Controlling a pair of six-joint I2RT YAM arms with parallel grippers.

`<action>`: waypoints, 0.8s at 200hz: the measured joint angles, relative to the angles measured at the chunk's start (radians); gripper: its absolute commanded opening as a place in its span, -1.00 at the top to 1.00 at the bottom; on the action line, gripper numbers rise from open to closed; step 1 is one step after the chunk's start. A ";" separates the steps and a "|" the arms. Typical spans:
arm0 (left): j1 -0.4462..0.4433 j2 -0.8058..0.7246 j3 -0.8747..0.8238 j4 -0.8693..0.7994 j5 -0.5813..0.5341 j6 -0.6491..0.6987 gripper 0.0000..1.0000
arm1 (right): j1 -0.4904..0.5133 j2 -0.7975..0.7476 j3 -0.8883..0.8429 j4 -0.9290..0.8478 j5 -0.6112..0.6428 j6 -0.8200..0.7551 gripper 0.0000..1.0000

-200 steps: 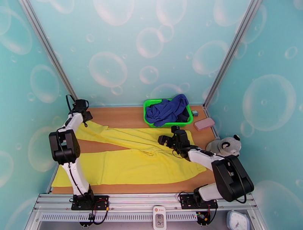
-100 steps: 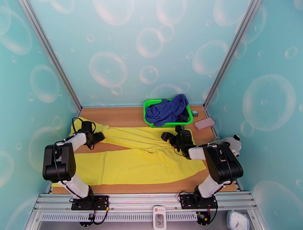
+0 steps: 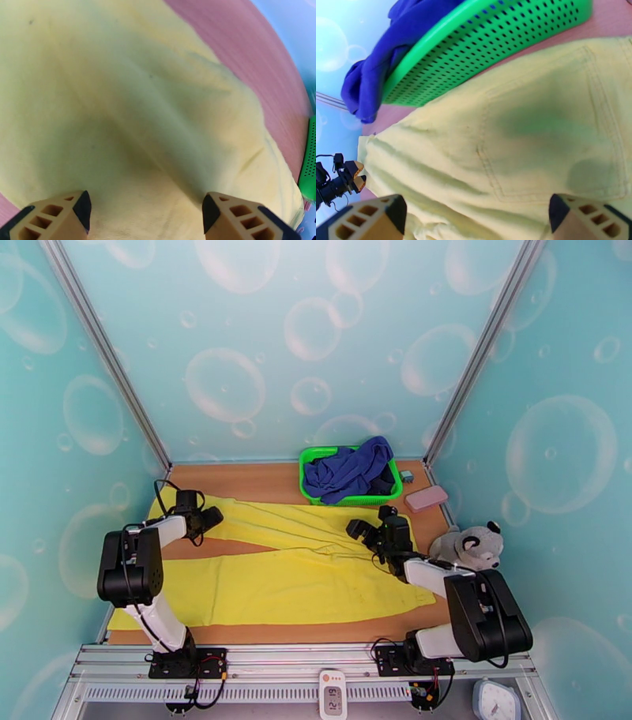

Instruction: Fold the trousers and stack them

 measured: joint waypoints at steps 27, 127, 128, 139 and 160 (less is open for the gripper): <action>-0.014 -0.023 -0.043 0.034 -0.029 -0.032 -0.59 | -0.018 -0.018 0.001 -0.005 -0.003 -0.029 -0.99; -0.010 -0.212 -0.222 -0.064 -0.141 -0.096 -0.63 | -0.095 0.059 -0.048 0.033 -0.053 0.018 -0.99; -0.010 -0.214 -0.222 -0.065 -0.141 -0.096 -0.63 | -0.096 0.056 -0.049 0.032 -0.053 0.019 -0.99; -0.005 -0.230 -0.230 -0.084 -0.152 -0.096 -0.64 | -0.106 0.016 -0.074 0.010 -0.052 0.030 -0.99; 0.006 -0.266 -0.235 -0.107 -0.164 -0.093 -0.64 | -0.121 -0.070 -0.117 -0.055 -0.037 0.041 -0.99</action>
